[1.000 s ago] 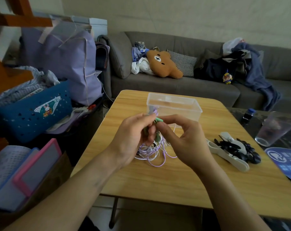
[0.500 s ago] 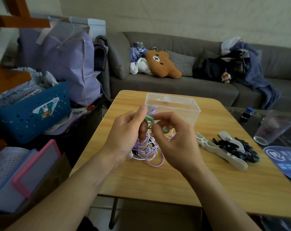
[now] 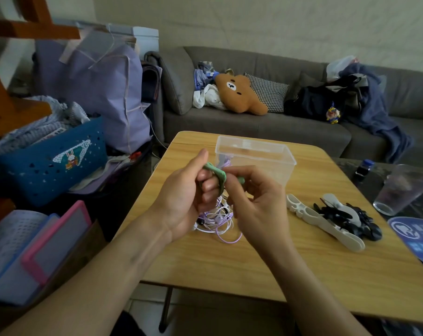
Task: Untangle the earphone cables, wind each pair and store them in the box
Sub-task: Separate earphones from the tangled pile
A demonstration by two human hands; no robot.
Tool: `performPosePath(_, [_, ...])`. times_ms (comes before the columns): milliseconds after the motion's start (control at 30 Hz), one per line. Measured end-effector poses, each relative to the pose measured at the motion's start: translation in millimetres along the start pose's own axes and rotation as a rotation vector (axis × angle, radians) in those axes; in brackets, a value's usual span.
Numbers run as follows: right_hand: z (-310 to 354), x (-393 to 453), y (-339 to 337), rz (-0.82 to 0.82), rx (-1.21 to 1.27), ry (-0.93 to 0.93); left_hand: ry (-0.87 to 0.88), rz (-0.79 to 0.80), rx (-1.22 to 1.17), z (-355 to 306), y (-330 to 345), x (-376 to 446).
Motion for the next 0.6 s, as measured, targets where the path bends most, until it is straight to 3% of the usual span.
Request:
performPosePath(133, [4.6,-8.0,10.0,-0.011,0.015,-0.028,-0.055,-0.007,-0.236,-0.7,1.6,0.2])
performPosePath(233, [8.3,-11.0,12.0,0.01,0.016,-0.038,-0.044,0.006,-0.237,-3.2,5.2,-2.4])
performPosePath(367, [2.7,-7.5,14.7,0.093,-0.097,-0.007,0.023,0.036,0.051,0.0,7.4,-3.8])
performPosePath(467, [6.7,-7.3,16.2,0.112,-0.33,-0.197,0.178,-0.053,0.407,-9.4,0.2,-3.8])
performPosePath(600, [9.7,-14.4,20.6,0.077,-0.346,-0.319,0.27,-0.225,0.445,-18.4,-6.4,-6.7])
Point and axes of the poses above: each hand's wrist, its own x-axis towards the middle knuckle, its own y-axis out of the palm, z = x × y, the point moved 5 cm from there along x, towards the middle knuckle, and after that the axes turned 10 degrees about y, right-handed, at the moved point
